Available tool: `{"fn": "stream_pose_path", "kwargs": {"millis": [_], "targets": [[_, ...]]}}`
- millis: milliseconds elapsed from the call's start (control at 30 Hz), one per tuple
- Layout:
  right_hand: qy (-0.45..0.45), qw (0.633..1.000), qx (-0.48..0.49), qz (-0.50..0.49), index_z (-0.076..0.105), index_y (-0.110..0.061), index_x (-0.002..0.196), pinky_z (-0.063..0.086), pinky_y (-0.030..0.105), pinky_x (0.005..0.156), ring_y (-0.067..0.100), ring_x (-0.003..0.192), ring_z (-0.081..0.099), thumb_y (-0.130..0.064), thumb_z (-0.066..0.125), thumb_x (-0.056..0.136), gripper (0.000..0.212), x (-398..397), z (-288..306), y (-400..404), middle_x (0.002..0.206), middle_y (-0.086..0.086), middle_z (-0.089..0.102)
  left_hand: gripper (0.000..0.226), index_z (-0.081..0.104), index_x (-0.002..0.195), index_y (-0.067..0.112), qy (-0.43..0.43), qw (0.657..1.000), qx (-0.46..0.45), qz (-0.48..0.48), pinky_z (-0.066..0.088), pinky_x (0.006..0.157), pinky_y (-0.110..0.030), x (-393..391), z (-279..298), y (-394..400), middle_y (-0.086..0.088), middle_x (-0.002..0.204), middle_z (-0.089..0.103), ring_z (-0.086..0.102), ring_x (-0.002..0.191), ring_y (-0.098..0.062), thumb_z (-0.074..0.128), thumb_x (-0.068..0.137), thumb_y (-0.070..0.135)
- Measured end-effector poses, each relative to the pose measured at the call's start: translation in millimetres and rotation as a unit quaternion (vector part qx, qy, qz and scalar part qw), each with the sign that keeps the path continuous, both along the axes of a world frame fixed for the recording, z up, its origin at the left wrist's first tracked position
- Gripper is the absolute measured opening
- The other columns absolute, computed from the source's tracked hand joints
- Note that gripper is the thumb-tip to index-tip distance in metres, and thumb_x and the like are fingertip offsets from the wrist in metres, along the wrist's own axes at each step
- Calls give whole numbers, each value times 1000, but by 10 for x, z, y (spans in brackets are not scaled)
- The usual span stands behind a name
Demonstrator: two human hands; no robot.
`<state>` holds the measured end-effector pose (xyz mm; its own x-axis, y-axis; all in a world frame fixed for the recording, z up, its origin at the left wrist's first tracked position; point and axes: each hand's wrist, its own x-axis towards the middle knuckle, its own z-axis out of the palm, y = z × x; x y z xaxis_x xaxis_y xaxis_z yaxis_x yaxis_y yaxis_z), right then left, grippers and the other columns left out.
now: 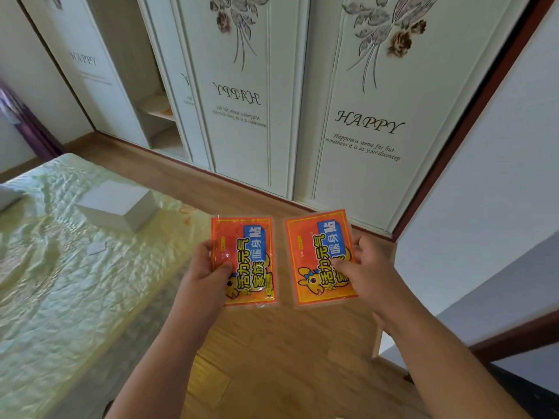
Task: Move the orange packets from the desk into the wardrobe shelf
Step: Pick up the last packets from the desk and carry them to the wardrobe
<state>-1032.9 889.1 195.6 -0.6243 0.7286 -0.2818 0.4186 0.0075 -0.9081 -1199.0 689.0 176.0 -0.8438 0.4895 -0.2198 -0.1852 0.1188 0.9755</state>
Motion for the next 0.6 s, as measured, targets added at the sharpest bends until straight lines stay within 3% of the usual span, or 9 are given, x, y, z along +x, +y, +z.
{"fn": "stream_pose_path", "kwargs": {"millis": [133,233,333,467,600], "targets": [[7,1000,-21,-4,59,-32,117,63,49,90,10,89,79,-20,67,100,22,-300,-25,136,106,-10,79,34,61,107,39,-3,1000,-13,9,58,82,-65,-268,-30,125,-5,105,78,75,94,-35,51,101,7],[1,1000,-24,2,59,-30,121,64,46,87,10,87,79,-21,67,100,24,-533,-63,297,107,-9,79,33,59,113,37,-3,1000,-23,17,60,80,-61,-463,-42,234,-4,104,78,77,91,-32,51,101,7],[8,999,-38,7,56,-25,127,62,34,75,11,87,78,-18,65,101,28,-829,-94,520,110,-7,77,31,58,116,32,5,999,-36,29,63,78,-53,-667,-26,394,-4,102,78,77,87,-28,50,102,6],[28,997,-71,27,52,-21,130,56,27,66,12,89,75,-12,62,103,30,-1289,-80,921,116,-2,74,32,60,110,37,25,996,-61,57,60,85,-56,-989,40,724,-1,101,78,76,91,-29,52,102,7],[40,995,-79,40,53,-19,126,56,26,65,10,86,75,-12,63,102,27,-1730,-5,1413,114,-2,74,30,59,116,33,21,996,-46,75,62,66,-40,-1331,174,1150,-1,98,80,78,79,-21,50,104,7]]}}
